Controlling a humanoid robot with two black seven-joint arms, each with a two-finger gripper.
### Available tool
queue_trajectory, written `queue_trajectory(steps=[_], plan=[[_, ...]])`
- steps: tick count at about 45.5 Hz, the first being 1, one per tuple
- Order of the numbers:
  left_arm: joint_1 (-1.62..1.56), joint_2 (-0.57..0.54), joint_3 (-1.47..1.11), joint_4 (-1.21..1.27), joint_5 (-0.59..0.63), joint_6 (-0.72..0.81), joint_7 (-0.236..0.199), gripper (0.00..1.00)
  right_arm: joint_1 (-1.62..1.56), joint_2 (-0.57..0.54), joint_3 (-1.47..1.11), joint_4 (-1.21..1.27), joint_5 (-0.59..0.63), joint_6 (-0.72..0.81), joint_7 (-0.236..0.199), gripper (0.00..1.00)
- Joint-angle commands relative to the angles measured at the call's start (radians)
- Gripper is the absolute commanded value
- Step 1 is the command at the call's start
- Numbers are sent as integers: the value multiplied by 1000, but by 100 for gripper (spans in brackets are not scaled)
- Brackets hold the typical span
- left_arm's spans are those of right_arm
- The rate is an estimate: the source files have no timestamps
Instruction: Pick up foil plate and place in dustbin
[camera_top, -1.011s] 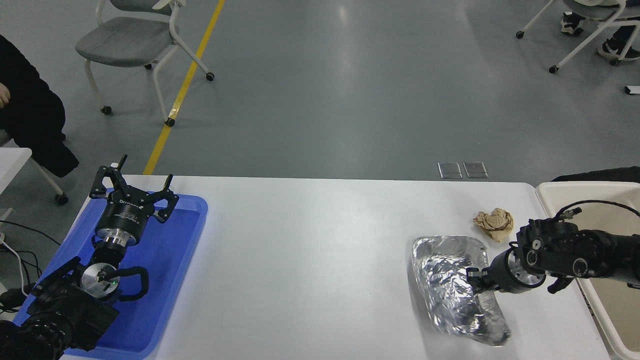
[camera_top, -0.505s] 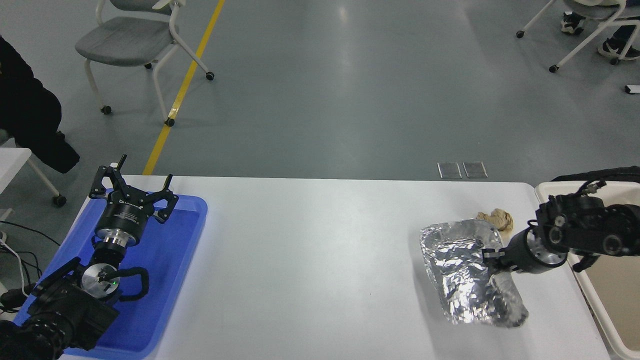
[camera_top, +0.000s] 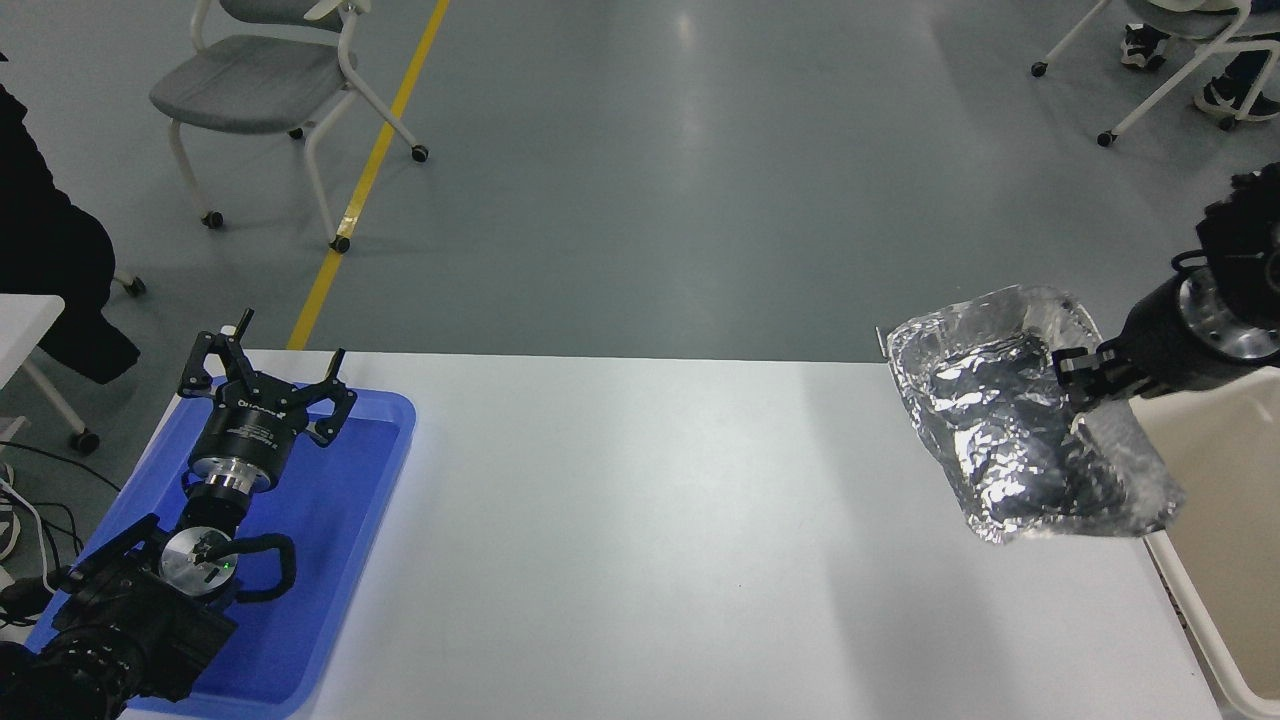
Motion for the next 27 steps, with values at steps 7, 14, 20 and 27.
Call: queue_trajectory(steps=[7,14,20,27], plan=[[0,0,-1,1,0,0,0,100,236,56,-148,86,52,46,-2,0],[0,0,1,1,0,0,0,100,235,37,-174,72,33,50,-2,0],[0,-1,1,1,0,0,0,100,184,-51,-209,-46,-35,53,3,0],[0,-1,1,1,0,0,0,100,42,-183,-185,-259,-202,55,24,0]])
